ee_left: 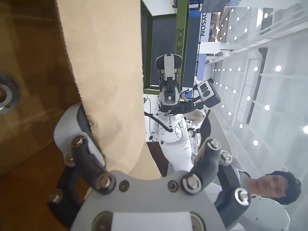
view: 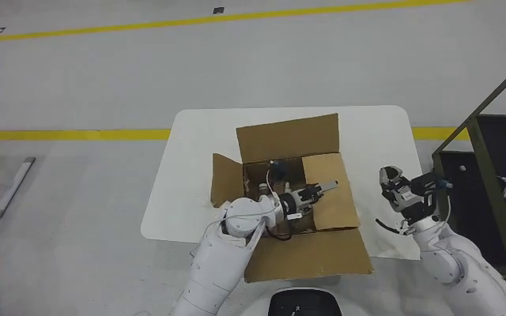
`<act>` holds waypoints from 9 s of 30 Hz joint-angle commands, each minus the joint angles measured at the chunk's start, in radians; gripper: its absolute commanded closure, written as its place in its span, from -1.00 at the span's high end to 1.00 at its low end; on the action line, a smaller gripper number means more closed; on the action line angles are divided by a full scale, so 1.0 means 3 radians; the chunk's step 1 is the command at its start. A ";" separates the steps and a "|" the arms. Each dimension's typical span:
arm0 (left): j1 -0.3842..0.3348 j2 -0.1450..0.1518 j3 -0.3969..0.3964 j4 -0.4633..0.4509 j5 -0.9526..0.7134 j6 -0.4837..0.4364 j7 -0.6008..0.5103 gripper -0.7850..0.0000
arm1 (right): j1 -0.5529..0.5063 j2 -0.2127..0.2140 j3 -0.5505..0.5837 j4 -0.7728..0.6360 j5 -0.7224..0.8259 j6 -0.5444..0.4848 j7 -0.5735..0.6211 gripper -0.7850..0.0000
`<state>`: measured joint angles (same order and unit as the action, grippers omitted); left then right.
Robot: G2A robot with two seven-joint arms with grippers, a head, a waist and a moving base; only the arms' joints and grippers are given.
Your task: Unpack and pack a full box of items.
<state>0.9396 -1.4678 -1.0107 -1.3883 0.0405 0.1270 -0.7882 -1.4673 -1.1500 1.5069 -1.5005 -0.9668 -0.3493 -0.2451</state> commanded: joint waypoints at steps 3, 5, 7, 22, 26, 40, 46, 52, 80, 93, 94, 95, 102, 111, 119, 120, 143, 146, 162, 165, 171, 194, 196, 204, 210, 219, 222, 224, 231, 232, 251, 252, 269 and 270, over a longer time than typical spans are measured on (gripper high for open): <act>-0.0072 -0.0010 0.0065 -0.0122 -0.0025 -0.0030 -0.0036 1.00 | -0.0080 0.0002 0.0132 -0.0113 0.0312 -0.0025 0.0100 0.66; -0.0123 -0.0025 0.0127 -0.0170 -0.0069 -0.0042 -0.0071 1.00 | -0.0115 0.0005 0.0218 -0.0149 0.0499 -0.0052 0.0159 0.65; -0.0232 -0.0036 0.0268 -0.0188 0.0081 -0.0119 -0.0202 1.00 | -0.0158 0.0007 0.0305 -0.0188 0.0724 -0.0094 0.0224 0.24; -0.0782 -0.0320 0.1071 0.0341 -0.0170 -0.0402 -0.0225 1.00 | -0.0486 0.0028 0.0896 -0.0282 0.1851 -0.0433 0.0530 -0.07; -0.0865 -0.0381 0.1193 0.0535 -0.0144 -0.0406 -0.0182 1.00 | -0.0517 0.0029 0.0917 -0.0342 0.2101 -0.0537 0.0726 1.00; -0.0912 -0.0455 0.1215 0.0740 -0.0107 -0.0307 -0.0052 1.00 | -0.0512 0.0037 0.0911 -0.0428 0.2037 -0.0458 0.0968 1.00; -0.0889 -0.0453 0.1166 0.0733 -0.0090 -0.0280 -0.0053 1.00 | -0.0458 0.0033 0.0807 -0.0413 0.2153 -0.0399 0.1221 -0.82; -0.0870 -0.0450 0.1132 0.0710 -0.0048 -0.0278 -0.0067 1.00 | -0.0334 0.0019 0.0632 -0.0304 0.2325 -0.0327 0.1452 -0.86; -0.0622 -0.0198 0.0514 0.0297 0.0663 -0.0212 -0.0166 1.00 | -0.0257 -0.0042 0.0338 -0.0199 0.2506 -0.0161 0.1260 -1.00; -0.0312 -0.0053 0.0278 -0.0121 0.1155 -0.0114 -0.0160 1.00 | -0.0447 -0.0107 0.0134 -0.0346 0.2452 0.0032 0.0936 -1.00; -0.0309 -0.0049 0.0274 -0.0131 0.1174 -0.0117 -0.0158 1.00 | -0.0433 -0.0110 0.0127 -0.0341 0.2459 0.0030 0.0941 -1.00; -0.0308 -0.0048 0.0273 -0.0135 0.1178 -0.0118 -0.0159 1.00 | -0.0420 -0.0111 0.0123 -0.0337 0.2484 0.0020 0.0960 -0.49; -0.0308 -0.0048 0.0273 -0.0135 0.1178 -0.0118 -0.0159 1.00 | -0.0298 -0.0089 0.0209 -0.0281 0.2611 -0.0104 0.1356 1.00; -0.0176 -0.0026 0.0229 -0.0222 0.1202 -0.0114 -0.0041 1.00 | -0.0243 -0.0077 0.0214 -0.0236 0.2657 -0.0173 0.1636 -0.35; -0.0037 0.0023 0.0105 -0.0343 0.1277 -0.0047 -0.0002 1.00 | -0.0154 -0.0091 0.0127 -0.0133 0.2785 -0.0292 0.1674 -1.00; -0.0021 0.0030 0.0091 -0.0364 0.1298 -0.0040 0.0004 1.00 | -0.0143 -0.0094 0.0118 -0.0115 0.2808 -0.0302 0.1656 -1.00; -0.0064 0.0148 -0.0007 -0.0623 0.2274 0.0359 -0.0195 1.00 | -0.0141 -0.0151 0.0088 -0.0086 0.2631 -0.0396 0.1088 1.00; -0.0108 0.0174 0.0088 -0.0594 0.2758 0.0456 -0.0381 1.00 | -0.0162 -0.0142 0.0162 -0.0117 0.2532 -0.0423 0.1056 1.00; -0.0260 0.0213 0.0388 -0.0533 0.3990 0.0410 -0.0973 1.00 | -0.0411 -0.0124 0.0589 -0.0601 0.1595 -0.0494 0.0303 0.53; -0.0260 0.0213 0.0388 -0.0533 0.3990 0.0410 -0.0973 1.00 | -0.0437 -0.0127 0.0628 -0.0677 0.1409 -0.0550 0.0145 -0.64; -0.0224 0.0215 0.0381 -0.0491 0.3988 0.0362 -0.0912 1.00 | -0.0473 -0.0130 0.0681 -0.0799 0.0883 -0.0568 -0.0110 -1.00; -0.0940 -0.0113 0.0816 0.0759 0.3865 0.0586 -0.1304 1.00 | -0.0476 -0.0164 0.0660 -0.0732 0.0880 -0.0482 -0.0103 -0.91; -0.0986 -0.0140 0.0820 0.0858 0.3841 0.0633 -0.1314 1.00 | -0.0477 -0.0165 0.0666 -0.0732 0.0885 -0.0489 -0.0100 -0.89; -0.1140 -0.0245 0.0907 0.1209 0.3909 0.0751 -0.1252 1.00 | -0.0440 -0.0171 0.0675 -0.0721 0.0883 -0.0505 -0.0079 -0.87; -0.1188 -0.0306 0.0930 0.1361 0.3932 0.0807 -0.1255 0.97 | -0.0424 -0.0178 0.0670 -0.0693 0.0882 -0.0521 -0.0082 -0.87; -0.1219 -0.0379 0.0950 0.1539 0.3989 0.0809 -0.1225 0.82 | -0.0430 -0.0183 0.0702 -0.0655 0.0892 -0.0536 -0.0080 -0.84; -0.1222 -0.0403 0.0956 0.1581 0.4001 0.0804 -0.1217 0.81 | -0.0441 -0.0186 0.0712 -0.0657 0.0896 -0.0539 -0.0076 -0.84; -0.1227 -0.0417 0.0960 0.1621 0.4024 0.0807 -0.1213 0.84 | -0.0444 -0.0187 0.0718 -0.0663 0.0892 -0.0532 -0.0072 -0.85; -0.1235 -0.0465 0.0956 0.1726 0.4064 0.0802 -0.1175 0.86 | -0.0462 -0.0190 0.0755 -0.0684 0.0890 -0.0528 -0.0061 -0.85; -0.1238 -0.0471 0.0955 0.1743 0.4070 0.0800 -0.1176 0.84 | -0.0464 -0.0191 0.0757 -0.0685 0.0889 -0.0527 -0.0059 -0.85; -0.1266 -0.0565 0.0885 0.1937 0.4201 0.0800 -0.1129 0.56 | -0.0485 -0.0205 0.0768 -0.0702 0.0881 -0.0532 -0.0011 -0.80; -0.1265 -0.0568 0.0882 0.1940 0.4215 0.0798 -0.1127 0.58 | -0.0486 -0.0205 0.0770 -0.0703 0.0883 -0.0532 -0.0008 -0.80; -0.1216 -0.0621 0.0816 0.2007 0.4357 0.0746 -0.1129 0.07 | -0.0517 -0.0219 0.0779 -0.0706 0.0875 -0.0539 -0.0009 -0.79; -0.1214 -0.0625 0.0812 0.2008 0.4362 0.0743 -0.1134 -0.02 | -0.0517 -0.0219 0.0780 -0.0706 0.0875 -0.0541 -0.0007 -0.80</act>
<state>0.5744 -1.6543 -0.7662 -0.7861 1.3476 0.3509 -1.1268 -1.6224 -1.2156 1.7405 -1.7124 -0.7047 -0.5111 -0.2480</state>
